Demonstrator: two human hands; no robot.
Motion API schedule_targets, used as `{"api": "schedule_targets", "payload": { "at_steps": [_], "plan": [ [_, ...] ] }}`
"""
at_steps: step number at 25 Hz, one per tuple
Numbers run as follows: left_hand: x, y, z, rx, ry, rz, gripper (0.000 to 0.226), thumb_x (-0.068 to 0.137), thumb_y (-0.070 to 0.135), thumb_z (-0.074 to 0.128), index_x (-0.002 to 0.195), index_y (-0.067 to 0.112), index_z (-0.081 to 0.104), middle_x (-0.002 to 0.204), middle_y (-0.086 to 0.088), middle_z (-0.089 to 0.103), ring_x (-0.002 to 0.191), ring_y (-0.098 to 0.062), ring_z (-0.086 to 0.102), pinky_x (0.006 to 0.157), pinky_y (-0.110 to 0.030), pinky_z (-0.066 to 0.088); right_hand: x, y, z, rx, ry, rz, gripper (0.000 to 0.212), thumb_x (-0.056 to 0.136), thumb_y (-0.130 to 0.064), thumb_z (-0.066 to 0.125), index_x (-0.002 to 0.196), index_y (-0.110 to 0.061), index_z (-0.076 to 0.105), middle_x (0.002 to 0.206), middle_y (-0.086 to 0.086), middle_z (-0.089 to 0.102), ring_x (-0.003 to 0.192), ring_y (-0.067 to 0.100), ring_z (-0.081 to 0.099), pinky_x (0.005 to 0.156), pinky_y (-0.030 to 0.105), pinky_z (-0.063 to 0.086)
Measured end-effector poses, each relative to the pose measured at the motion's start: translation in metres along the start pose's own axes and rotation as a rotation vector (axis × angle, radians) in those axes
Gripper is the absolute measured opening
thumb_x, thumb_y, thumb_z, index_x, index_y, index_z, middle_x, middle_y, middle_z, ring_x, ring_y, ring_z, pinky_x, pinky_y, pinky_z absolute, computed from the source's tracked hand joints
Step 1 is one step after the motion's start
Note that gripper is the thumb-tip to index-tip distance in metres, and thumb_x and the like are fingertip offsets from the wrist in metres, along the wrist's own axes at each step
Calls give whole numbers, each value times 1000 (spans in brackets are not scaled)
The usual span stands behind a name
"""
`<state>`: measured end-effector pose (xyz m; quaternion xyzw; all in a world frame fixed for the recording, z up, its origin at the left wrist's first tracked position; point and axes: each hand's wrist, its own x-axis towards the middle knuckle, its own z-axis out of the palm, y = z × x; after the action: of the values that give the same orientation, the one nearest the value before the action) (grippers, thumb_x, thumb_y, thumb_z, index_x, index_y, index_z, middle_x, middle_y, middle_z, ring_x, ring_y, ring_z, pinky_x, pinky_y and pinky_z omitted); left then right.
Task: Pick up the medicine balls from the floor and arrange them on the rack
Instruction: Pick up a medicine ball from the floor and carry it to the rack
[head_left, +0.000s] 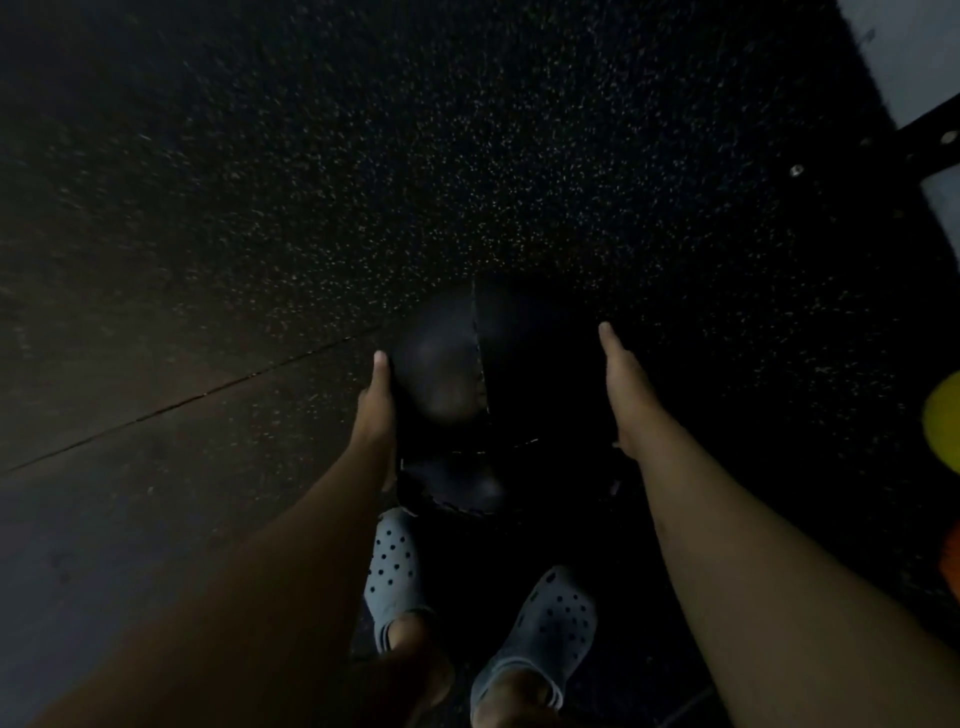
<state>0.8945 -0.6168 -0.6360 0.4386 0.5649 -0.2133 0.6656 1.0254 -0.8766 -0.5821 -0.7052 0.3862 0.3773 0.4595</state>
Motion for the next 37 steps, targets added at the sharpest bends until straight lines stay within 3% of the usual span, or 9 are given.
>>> {"api": "schedule_targets", "payload": {
  "at_steps": [5, 8, 11, 16, 19, 23, 29, 34, 37],
  "plan": [
    [11, -14, -5, -51, 53, -21, 127, 37, 103, 65, 145, 37, 55, 142, -4, 65, 125, -36, 64, 106, -58, 50, -38, 1, -24, 104, 25, -10, 69, 92, -72, 43, 144, -27, 52, 135, 3, 62, 113, 25, 62, 87, 39, 49],
    [-83, 31, 40, 18, 35, 54, 133, 30, 104, 64, 144, 34, 56, 142, -7, 64, 126, -37, 63, 107, -58, 49, -105, -10, -72, 214, 82, 1, 72, 89, -75, 43, 145, -31, 50, 134, 1, 60, 114, 27, 61, 88, 42, 49],
    [-188, 100, 99, 167, 36, 180, 143, 23, 108, 55, 144, 31, 56, 144, -11, 61, 128, -39, 58, 111, -58, 45, -199, -36, -134, 415, 144, -96, 86, 81, -80, 43, 149, -27, 51, 142, 4, 59, 124, 30, 60, 105, 47, 49],
    [-407, 221, 221, 287, -95, 408, 124, 42, 107, 46, 143, 34, 51, 142, -7, 58, 133, -41, 51, 112, -61, 39, -361, -116, -261, 740, 341, -359, 106, 63, -94, 53, 148, -32, 52, 150, -4, 55, 130, 22, 57, 116, 42, 40],
    [-528, 280, 287, 272, -245, 593, 123, 36, 111, 46, 134, 38, 60, 140, -7, 64, 129, -41, 55, 111, -60, 41, -470, -170, -343, 867, 421, -623, 61, 87, -71, 54, 130, -28, 63, 136, -6, 64, 115, 16, 63, 100, 29, 45],
    [-720, 315, 327, 217, -499, 773, 103, 53, 97, 48, 137, 38, 56, 143, -7, 60, 133, -40, 51, 114, -61, 39, -606, -210, -430, 930, 633, -862, 86, 67, -82, 54, 132, -28, 65, 136, 2, 67, 124, 27, 63, 111, 41, 47],
    [-928, 319, 351, 208, -869, 1003, 111, 51, 102, 48, 136, 32, 60, 133, -5, 68, 123, -36, 61, 110, -58, 46, -815, -184, -491, 1058, 884, -1123, 87, 67, -83, 48, 134, -29, 61, 127, 0, 69, 115, 25, 66, 107, 47, 51],
    [-1050, 272, 350, 189, -1147, 1072, 116, 45, 104, 53, 132, 29, 64, 133, -2, 69, 124, -30, 62, 113, -51, 45, -939, -123, -512, 1094, 1131, -1245, 71, 88, -73, 41, 142, -28, 50, 134, -1, 58, 124, 27, 57, 113, 52, 43],
    [-1102, 226, 336, 205, -1282, 1070, 86, 71, 88, 52, 136, 33, 57, 139, 1, 61, 129, -27, 55, 118, -53, 38, -984, -82, -524, 1108, 1235, -1277, 55, 97, -66, 37, 137, -31, 49, 130, 0, 57, 122, 26, 55, 112, 52, 43]
  ]
}}
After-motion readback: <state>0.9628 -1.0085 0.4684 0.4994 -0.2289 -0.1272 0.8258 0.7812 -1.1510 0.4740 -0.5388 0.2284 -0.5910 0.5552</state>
